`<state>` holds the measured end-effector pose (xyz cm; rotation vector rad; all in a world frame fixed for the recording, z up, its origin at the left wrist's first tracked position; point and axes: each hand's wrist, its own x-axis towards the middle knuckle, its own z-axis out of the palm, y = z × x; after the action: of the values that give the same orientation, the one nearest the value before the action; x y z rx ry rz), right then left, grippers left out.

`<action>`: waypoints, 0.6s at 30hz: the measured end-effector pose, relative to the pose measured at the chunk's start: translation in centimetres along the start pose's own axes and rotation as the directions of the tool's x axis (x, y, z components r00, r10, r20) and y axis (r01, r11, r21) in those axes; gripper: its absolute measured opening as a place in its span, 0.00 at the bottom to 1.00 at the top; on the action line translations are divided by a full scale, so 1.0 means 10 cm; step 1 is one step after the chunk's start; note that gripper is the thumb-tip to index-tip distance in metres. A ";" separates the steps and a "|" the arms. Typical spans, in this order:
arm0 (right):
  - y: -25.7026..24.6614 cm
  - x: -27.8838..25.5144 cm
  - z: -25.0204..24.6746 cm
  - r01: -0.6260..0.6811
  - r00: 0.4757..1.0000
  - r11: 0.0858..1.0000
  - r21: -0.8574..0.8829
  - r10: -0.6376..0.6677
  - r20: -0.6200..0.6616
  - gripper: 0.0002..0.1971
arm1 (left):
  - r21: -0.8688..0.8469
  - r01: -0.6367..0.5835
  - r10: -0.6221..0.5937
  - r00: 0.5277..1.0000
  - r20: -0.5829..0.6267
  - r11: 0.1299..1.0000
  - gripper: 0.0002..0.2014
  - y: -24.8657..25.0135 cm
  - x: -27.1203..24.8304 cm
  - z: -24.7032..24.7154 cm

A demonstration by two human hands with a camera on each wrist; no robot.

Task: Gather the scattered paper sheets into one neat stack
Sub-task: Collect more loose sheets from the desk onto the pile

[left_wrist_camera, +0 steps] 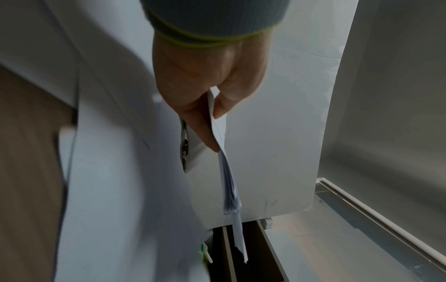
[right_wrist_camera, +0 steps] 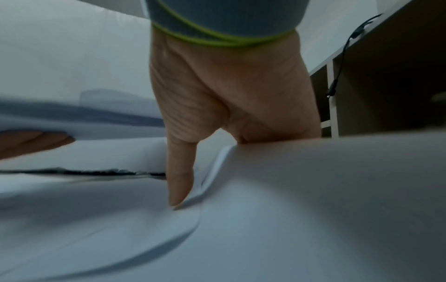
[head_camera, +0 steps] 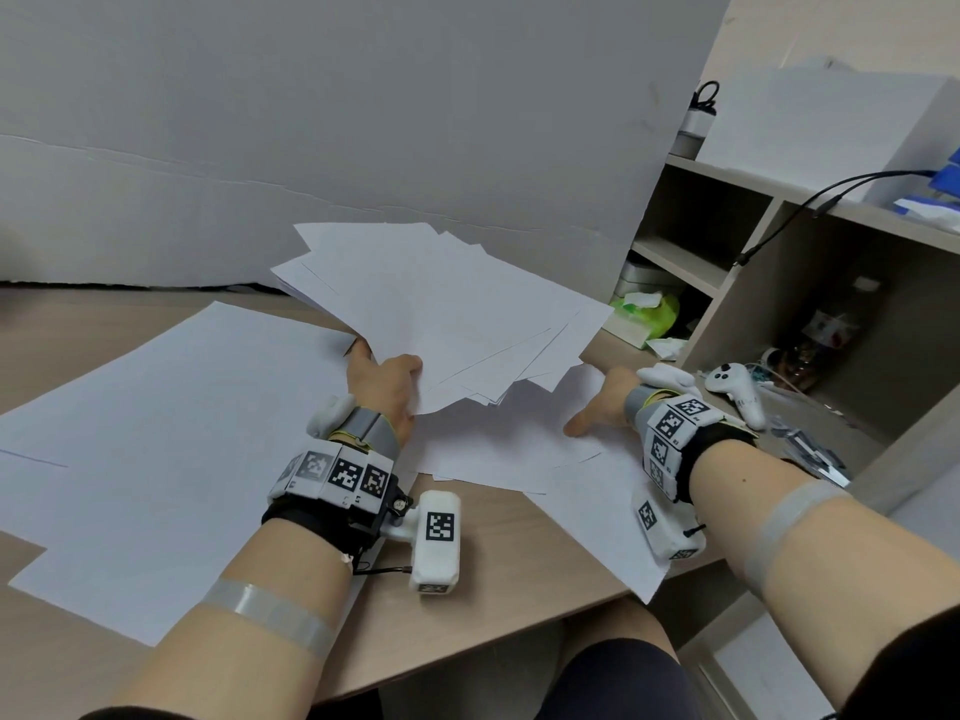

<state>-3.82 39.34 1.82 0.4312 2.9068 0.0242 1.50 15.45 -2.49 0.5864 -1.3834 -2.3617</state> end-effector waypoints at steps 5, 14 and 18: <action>0.06 0.04 -0.08 0.033 0.999 0.994 0.105 -0.032 -0.008 0.20 | 0.061 0.055 -0.052 0.997 -0.057 0.997 0.20 -0.07 0.10 -0.03; 0.10 0.16 0.18 0.001 0.993 0.953 0.302 -0.037 0.113 0.24 | 0.145 0.188 -0.176 0.980 -0.089 0.971 0.19 -0.08 0.10 -0.06; -0.03 0.12 0.25 -0.063 0.987 0.804 0.591 -0.039 0.158 0.11 | 0.119 0.211 -0.204 0.976 -0.074 0.970 0.18 -0.11 0.14 -0.06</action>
<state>-4.50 39.35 -0.87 0.5131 2.6860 -0.9040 0.54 14.84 -3.94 0.8715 -1.5185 -2.4033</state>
